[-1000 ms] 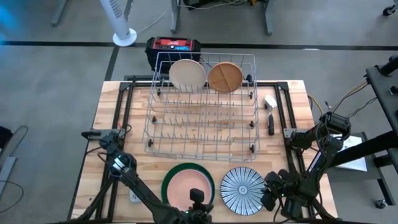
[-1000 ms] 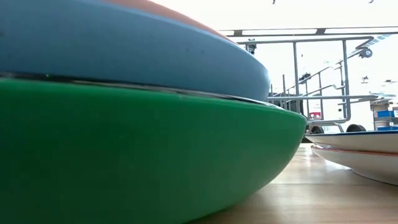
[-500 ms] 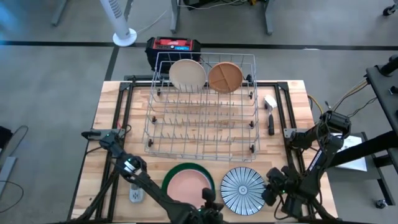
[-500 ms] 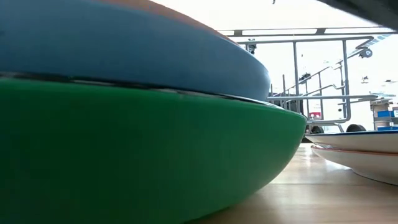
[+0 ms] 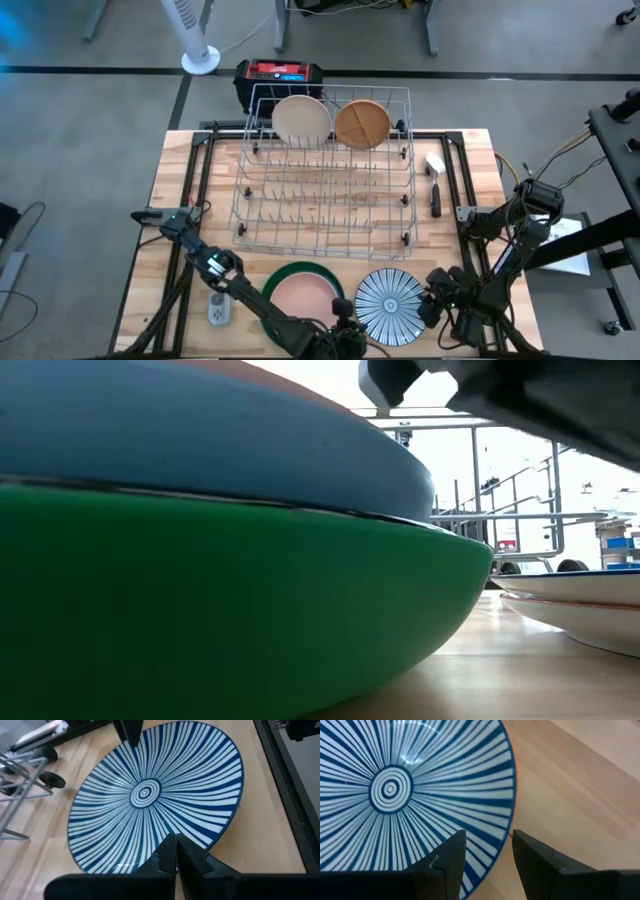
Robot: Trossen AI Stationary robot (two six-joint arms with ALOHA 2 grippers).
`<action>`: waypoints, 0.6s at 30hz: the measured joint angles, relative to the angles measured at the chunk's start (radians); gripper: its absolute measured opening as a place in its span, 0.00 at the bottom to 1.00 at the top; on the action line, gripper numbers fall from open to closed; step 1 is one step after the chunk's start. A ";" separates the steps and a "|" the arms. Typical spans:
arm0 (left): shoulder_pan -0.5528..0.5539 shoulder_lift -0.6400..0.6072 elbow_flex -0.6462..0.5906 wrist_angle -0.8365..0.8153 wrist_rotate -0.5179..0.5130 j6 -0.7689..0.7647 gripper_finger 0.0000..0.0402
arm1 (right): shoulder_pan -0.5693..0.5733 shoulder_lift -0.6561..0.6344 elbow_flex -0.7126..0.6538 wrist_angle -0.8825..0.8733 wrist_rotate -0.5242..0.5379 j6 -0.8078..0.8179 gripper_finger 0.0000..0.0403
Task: Sort dishes
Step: Put the blue patterned plate into the dish rack
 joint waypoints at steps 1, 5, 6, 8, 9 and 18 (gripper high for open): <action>0.002 0.002 0.000 0.000 0.004 -0.005 0.00 | 0.000 0.000 -0.004 0.014 0.010 0.000 0.38; 0.011 0.003 -0.010 0.004 0.024 -0.028 0.00 | 0.000 0.001 -0.006 0.022 0.044 0.000 0.37; 0.013 0.003 -0.011 0.004 0.026 -0.029 0.00 | 0.000 0.001 -0.006 0.024 0.048 0.000 0.36; 0.016 0.003 -0.012 0.004 0.030 -0.026 0.00 | 0.000 0.001 -0.006 0.025 0.051 -0.001 0.35; 0.019 0.003 -0.014 0.004 0.038 -0.027 0.00 | 0.000 0.001 -0.008 0.027 0.055 -0.001 0.35; 0.036 0.003 -0.035 0.006 0.084 -0.050 0.00 | -0.002 0.001 -0.021 0.033 0.074 0.000 0.21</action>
